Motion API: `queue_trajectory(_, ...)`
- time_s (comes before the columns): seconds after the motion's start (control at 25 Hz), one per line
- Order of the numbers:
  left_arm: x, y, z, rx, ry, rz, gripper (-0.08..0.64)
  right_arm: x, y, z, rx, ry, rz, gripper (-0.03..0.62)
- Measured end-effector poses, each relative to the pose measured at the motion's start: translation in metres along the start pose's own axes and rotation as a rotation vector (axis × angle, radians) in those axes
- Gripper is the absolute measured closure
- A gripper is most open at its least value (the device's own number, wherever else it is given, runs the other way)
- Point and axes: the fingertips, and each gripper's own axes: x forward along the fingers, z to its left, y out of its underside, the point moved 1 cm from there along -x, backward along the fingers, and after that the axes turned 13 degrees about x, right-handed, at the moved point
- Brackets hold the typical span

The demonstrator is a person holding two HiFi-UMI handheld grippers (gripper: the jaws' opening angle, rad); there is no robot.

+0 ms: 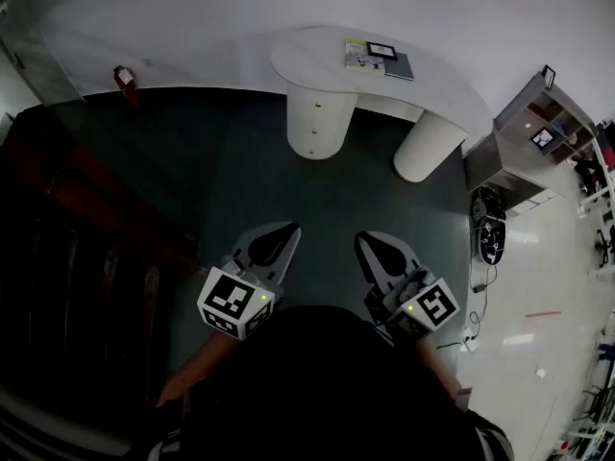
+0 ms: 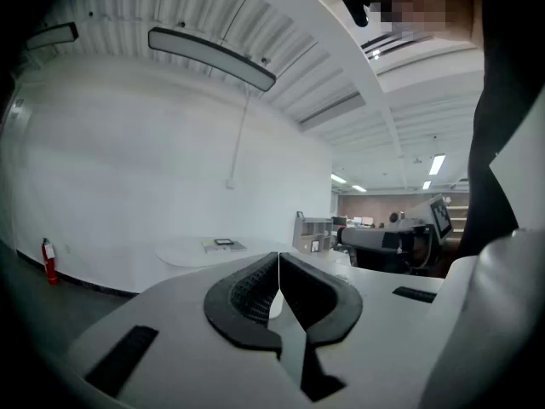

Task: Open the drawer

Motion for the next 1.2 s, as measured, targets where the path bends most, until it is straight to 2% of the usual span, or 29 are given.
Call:
queue_trajectory(0.44,-0.016,0.006,0.021,-0.002,0.006,-0.006,0.545,0.022,0.011,0.013,0.004,0.006,0.001,0.575)
queue_trajectory(0.76,-0.051,0.018,0.046,-0.005,0.008,0.006,0.545,0.054,0.035,0.026,0.043,0.039,0.035,0.575)
queue_trajectory(1.0,-0.088,0.044,0.074,-0.036,0.013,0.042,0.545,0.093,0.056,0.056,0.044,0.007,0.079,0.575)
queue_trajectory(1.2,-0.093,0.052,0.092,-0.057,0.013,0.043,0.545,0.114,0.064,0.064,0.071,-0.008,0.117,0.575)
